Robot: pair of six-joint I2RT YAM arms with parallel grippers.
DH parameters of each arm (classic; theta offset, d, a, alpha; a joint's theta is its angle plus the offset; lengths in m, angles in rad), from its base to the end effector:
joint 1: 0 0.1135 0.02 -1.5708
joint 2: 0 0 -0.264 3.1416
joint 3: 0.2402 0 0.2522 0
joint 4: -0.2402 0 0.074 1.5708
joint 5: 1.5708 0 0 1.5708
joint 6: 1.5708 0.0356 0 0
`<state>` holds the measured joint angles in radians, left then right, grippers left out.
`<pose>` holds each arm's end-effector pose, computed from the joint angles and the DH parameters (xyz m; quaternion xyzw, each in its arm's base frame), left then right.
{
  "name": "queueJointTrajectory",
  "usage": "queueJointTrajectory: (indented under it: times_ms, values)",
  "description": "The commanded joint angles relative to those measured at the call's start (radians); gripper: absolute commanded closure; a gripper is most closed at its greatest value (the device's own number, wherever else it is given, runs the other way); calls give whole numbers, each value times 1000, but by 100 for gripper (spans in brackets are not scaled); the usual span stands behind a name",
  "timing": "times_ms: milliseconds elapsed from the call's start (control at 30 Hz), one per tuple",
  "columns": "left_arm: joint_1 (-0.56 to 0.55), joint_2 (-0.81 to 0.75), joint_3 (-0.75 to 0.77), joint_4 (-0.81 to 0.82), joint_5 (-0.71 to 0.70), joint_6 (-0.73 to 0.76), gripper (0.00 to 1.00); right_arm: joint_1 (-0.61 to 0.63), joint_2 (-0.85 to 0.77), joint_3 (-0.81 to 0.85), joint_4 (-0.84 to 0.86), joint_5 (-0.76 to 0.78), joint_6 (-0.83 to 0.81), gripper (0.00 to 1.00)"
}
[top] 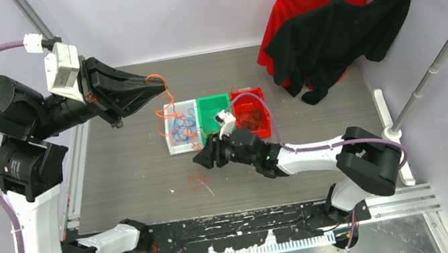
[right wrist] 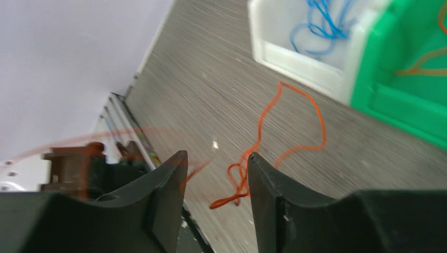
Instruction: Untangle the cables
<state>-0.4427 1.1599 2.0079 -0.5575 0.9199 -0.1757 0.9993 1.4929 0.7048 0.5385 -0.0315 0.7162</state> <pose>0.0992 -0.0783 0.6063 0.4241 0.4831 -0.4713 0.6039 0.1726 0.2705 0.2183 -0.1209 0.7803 0.4722 0.3919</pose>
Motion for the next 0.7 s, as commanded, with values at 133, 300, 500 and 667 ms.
queueJointTrajectory:
  times_ms: [133,300,500,667]
  values:
    - [2,-16,-51,61,-20,52,100,-1,-134,-144,-34,114,-8,46]
    - [2,-1,-38,85,-41,60,100,-1,-189,-200,-75,139,-10,42]
    - [2,-8,-135,76,-41,74,100,-2,-335,-161,-195,186,-35,22]
    - [-1,-11,-238,102,-55,73,100,-34,-474,-117,-332,309,-68,14]
